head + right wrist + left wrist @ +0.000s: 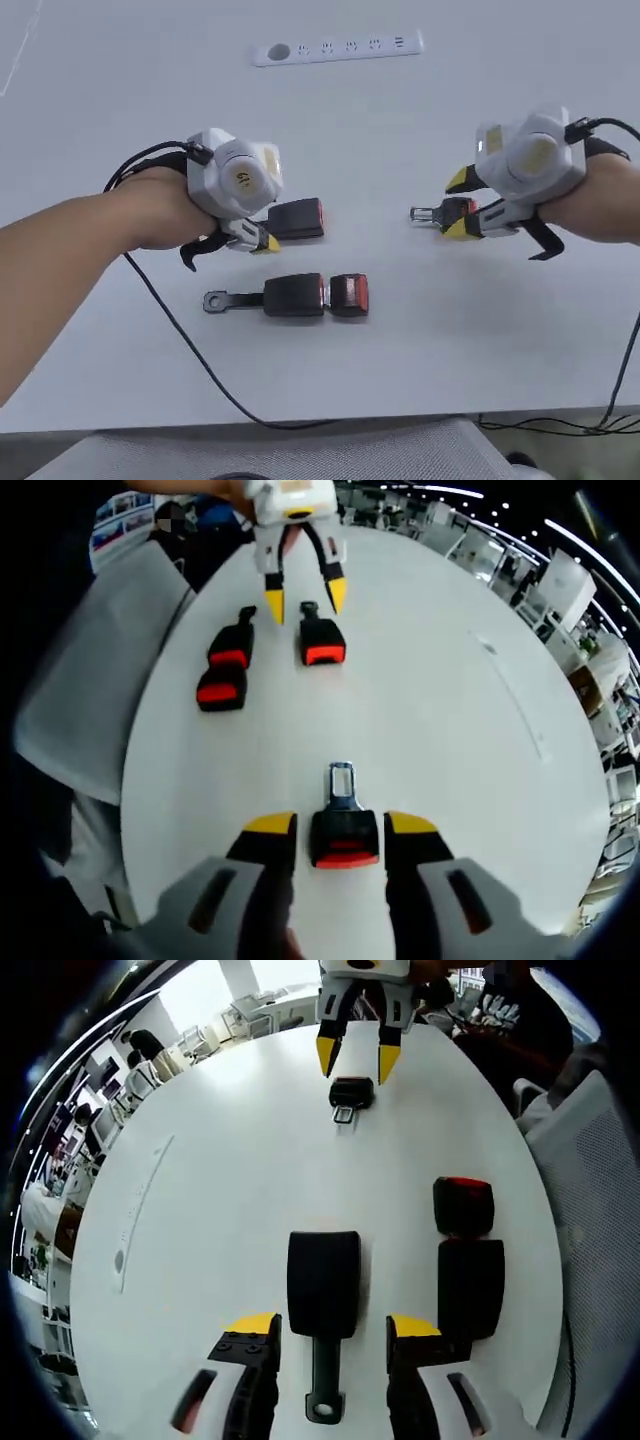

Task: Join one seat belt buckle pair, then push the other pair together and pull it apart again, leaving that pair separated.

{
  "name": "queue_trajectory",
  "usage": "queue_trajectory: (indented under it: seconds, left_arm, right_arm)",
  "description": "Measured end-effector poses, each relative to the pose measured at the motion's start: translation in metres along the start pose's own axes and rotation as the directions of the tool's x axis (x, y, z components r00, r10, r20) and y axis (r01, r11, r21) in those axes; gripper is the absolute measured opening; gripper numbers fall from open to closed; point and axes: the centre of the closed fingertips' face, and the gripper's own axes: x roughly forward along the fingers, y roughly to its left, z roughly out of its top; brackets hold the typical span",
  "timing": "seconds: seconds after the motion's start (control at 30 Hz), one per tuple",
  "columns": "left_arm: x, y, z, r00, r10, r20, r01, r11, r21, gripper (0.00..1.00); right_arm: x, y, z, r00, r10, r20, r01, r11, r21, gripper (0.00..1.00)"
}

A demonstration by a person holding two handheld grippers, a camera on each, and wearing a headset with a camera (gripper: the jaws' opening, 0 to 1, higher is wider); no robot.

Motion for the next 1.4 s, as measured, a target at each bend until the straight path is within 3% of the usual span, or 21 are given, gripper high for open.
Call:
queue_trajectory:
  seconds: [0.17, 0.37, 0.63, 0.77, 1.0, 1.4]
  left_arm:
    - [0.01, 0.009, 0.001, 0.9999, -0.01, -0.001, 0.01, 1.0, -0.012, 0.43]
    - [0.019, 0.013, -0.003, 0.9993, -0.038, -0.007, 0.038, 0.999, -0.01, 0.43]
    - [0.028, 0.008, -0.004, 0.9961, -0.087, -0.02, 0.087, 0.996, 0.01, 0.39]
    - [0.029, 0.004, -0.003, 0.9929, -0.118, -0.012, 0.118, 0.993, 0.001, 0.34]
    - [0.03, 0.003, -0.003, 0.9917, -0.128, -0.011, 0.128, 0.991, 0.023, 0.33]
    - [0.032, 0.002, -0.002, 0.9873, -0.152, -0.044, 0.156, 0.984, 0.082, 0.33]
  right_arm:
    - [-0.001, -0.008, -0.018, 0.9994, 0.005, -0.034, -0.005, 1.0, 0.001, 0.36]
    - [0.008, -0.005, -0.022, 0.9985, 0.042, -0.037, -0.041, 0.999, 0.013, 0.36]
    - [0.018, -0.001, -0.031, 0.9959, 0.075, -0.05, -0.074, 0.997, 0.025, 0.34]
    - [0.022, 0.0, -0.035, 0.9953, 0.072, -0.065, -0.073, 0.997, -0.008, 0.35]
    - [0.023, -0.002, -0.035, 0.9952, 0.086, -0.048, -0.085, 0.996, 0.013, 0.34]
    - [0.026, -0.005, -0.032, 0.9959, 0.079, -0.043, -0.078, 0.997, 0.016, 0.33]
